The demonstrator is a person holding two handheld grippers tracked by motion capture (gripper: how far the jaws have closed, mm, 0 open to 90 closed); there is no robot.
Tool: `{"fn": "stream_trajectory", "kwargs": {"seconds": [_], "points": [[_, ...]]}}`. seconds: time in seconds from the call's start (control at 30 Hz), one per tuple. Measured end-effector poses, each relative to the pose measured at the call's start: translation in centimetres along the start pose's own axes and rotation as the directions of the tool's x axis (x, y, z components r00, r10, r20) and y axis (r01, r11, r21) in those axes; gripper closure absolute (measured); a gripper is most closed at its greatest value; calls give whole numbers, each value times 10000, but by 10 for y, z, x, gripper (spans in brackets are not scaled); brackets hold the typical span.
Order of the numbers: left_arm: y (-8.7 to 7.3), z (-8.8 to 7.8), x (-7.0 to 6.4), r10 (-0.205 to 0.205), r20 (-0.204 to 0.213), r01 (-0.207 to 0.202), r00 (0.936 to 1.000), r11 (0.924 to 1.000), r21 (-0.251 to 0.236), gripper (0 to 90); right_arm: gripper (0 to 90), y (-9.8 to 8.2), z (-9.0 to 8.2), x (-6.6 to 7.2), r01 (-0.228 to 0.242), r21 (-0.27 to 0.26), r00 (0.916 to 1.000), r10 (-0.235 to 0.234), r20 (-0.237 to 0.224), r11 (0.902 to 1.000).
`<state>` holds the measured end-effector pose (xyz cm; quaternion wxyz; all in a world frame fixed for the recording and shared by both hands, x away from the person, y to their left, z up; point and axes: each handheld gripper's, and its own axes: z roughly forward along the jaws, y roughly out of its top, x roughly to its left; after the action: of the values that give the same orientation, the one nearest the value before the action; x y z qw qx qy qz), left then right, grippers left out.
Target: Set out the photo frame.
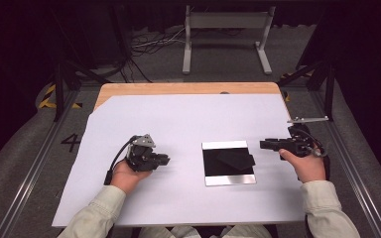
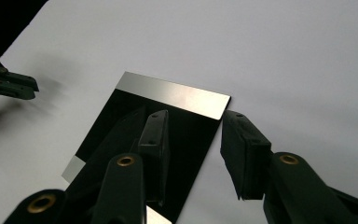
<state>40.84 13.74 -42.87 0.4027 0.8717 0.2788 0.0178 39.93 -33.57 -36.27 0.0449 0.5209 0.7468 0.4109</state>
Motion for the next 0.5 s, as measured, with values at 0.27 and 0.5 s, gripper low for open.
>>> {"fn": "stream_trajectory", "kwargs": {"seconds": [0.27, 0.5], "points": [[0, 0, 0, -9, 12, 9, 10000, 10000, -2, 787, 591, -4, 5, 0, -448, 89, 9987, 450, -258, 9990], [0, 1, 0, 8, 23, -8, 10000, 10000, 14, 786, 567, -5, 8, 6, -584, 189, 9975, 591, -398, 9981]]}}
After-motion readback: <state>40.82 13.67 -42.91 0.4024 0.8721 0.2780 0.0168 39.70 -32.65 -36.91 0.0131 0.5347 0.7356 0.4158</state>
